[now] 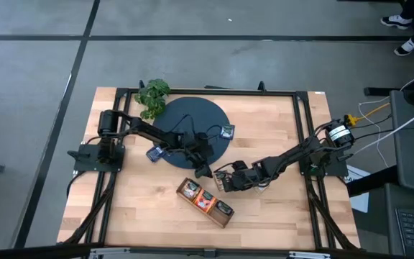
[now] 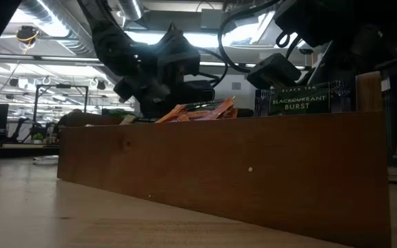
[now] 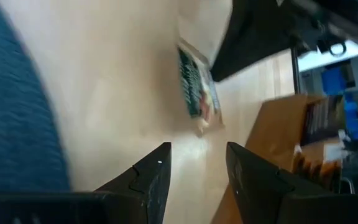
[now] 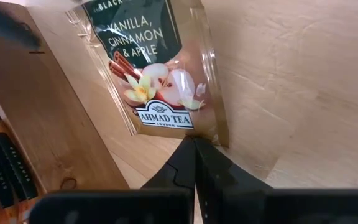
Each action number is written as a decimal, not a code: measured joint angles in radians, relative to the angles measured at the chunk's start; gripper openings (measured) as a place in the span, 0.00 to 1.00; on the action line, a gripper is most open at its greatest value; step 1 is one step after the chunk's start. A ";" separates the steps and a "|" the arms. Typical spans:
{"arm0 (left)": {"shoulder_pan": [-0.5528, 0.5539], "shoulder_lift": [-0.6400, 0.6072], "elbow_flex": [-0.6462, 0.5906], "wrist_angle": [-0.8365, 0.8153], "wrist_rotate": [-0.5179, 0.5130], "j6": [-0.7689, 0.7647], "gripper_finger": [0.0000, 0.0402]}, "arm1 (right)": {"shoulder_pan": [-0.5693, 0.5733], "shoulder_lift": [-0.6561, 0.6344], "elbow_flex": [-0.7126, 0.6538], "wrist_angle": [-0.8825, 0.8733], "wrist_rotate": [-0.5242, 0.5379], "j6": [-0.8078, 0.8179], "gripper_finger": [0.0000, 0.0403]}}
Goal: Pick & Place Tea
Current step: Put the brown tea bag into the left section of the wooden organizer
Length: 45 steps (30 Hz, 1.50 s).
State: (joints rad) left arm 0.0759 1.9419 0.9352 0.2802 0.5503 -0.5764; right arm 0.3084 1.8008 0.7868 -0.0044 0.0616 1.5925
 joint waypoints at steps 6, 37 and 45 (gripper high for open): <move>-0.024 0.011 -0.001 0.016 -0.006 0.002 0.37 | 0.000 0.000 0.000 0.000 0.006 0.000 0.01; -0.021 0.054 0.000 0.155 -0.015 -0.112 0.02 | 0.000 0.002 0.000 0.015 0.027 -0.002 0.01; -0.019 0.055 0.000 0.154 -0.008 -0.109 0.01 | 0.001 0.003 0.000 0.016 0.027 -0.004 0.04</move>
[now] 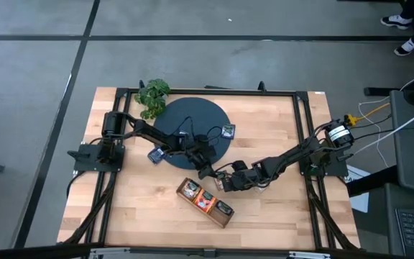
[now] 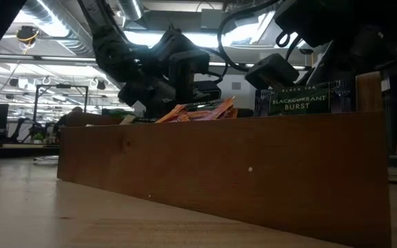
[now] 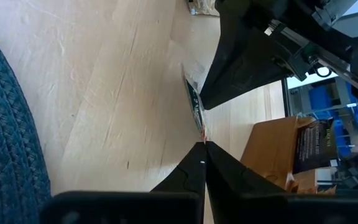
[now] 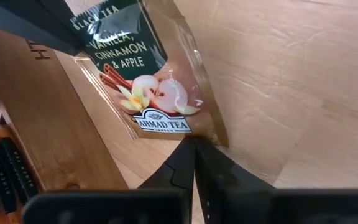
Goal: Pick & Place Tea
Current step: Put the brown tea bag into the left section of the wooden organizer
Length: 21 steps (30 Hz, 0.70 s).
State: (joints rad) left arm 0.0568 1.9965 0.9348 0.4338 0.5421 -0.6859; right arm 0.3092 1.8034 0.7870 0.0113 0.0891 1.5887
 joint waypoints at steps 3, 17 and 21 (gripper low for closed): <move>0.008 0.000 0.000 -0.011 0.009 0.000 0.01 | 0.000 -0.001 0.001 0.002 -0.005 0.000 0.07; 0.062 -0.048 -0.006 -0.139 0.018 0.074 0.01 | 0.006 -0.212 -0.006 -0.277 0.059 -0.006 0.09; 0.081 -0.085 -0.005 -0.187 0.041 0.139 0.01 | 0.008 -0.290 -0.026 -0.331 0.060 -0.004 0.09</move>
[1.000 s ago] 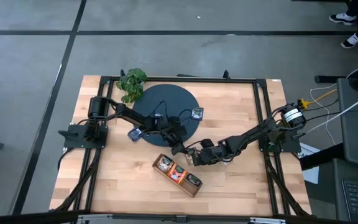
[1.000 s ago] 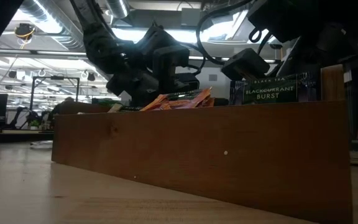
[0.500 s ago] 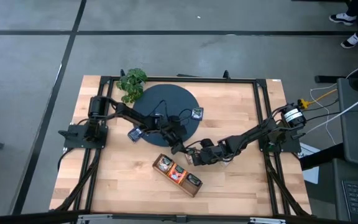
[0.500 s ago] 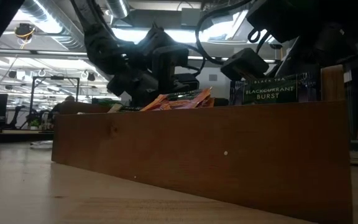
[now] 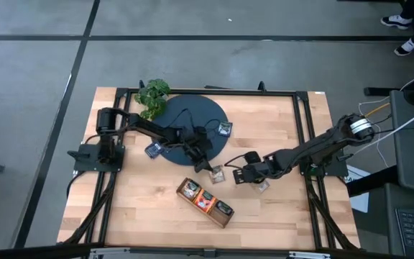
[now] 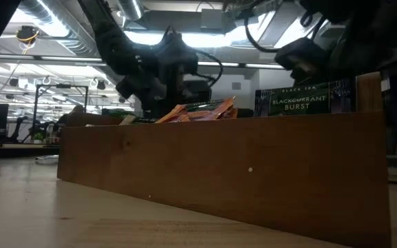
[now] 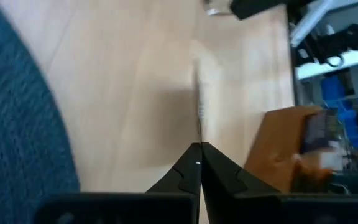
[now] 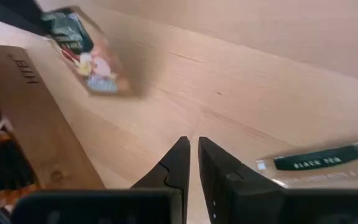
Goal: Pick & Place Tea
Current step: Put the brown tea bag into the left section of the wooden organizer
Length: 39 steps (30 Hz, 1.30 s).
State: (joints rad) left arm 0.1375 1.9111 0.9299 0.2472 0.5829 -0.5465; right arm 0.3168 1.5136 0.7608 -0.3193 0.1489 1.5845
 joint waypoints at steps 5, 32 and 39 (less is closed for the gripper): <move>0.028 -0.055 0.001 -0.027 0.054 0.065 0.01 | 0.000 -0.031 -0.001 -0.039 -0.004 0.001 0.09; 0.138 -0.426 0.003 -0.387 0.565 0.277 0.00 | 0.001 -0.035 0.001 -0.023 -0.021 0.015 0.09; 0.071 -0.434 0.004 -0.556 0.541 0.418 0.00 | 0.001 -0.035 0.001 -0.019 -0.020 0.055 0.09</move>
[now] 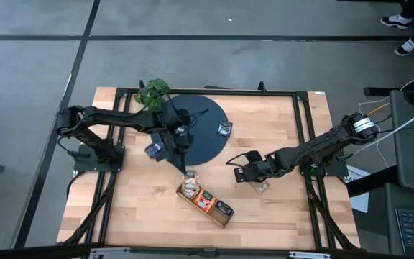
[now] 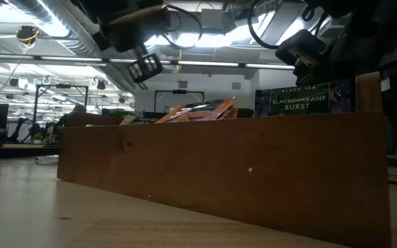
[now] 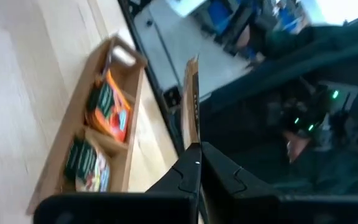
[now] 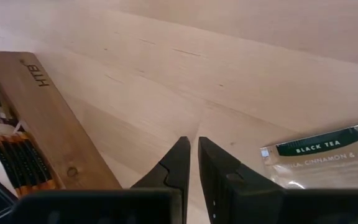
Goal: Pick & Place Tea
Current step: Put the brown tea bag into the left section of the wooden organizer
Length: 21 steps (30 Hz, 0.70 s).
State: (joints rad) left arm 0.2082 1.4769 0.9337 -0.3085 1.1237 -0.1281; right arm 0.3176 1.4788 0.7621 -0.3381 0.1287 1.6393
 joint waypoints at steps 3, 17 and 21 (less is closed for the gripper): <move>-0.034 0.000 0.000 -0.087 -0.062 0.089 0.01 | 0.000 0.000 0.000 0.009 0.000 0.003 0.09; -0.160 0.000 0.000 -0.234 -0.427 0.336 0.01 | 0.000 0.000 0.000 0.036 0.001 0.010 0.09; -0.183 0.000 0.001 -0.234 -0.475 0.350 0.01 | 0.000 0.000 0.000 0.036 0.002 0.010 0.09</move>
State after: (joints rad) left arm 0.0252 1.4769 0.9351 -0.5421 0.6485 0.2218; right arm 0.3171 1.4788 0.7624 -0.3023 0.1303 1.6490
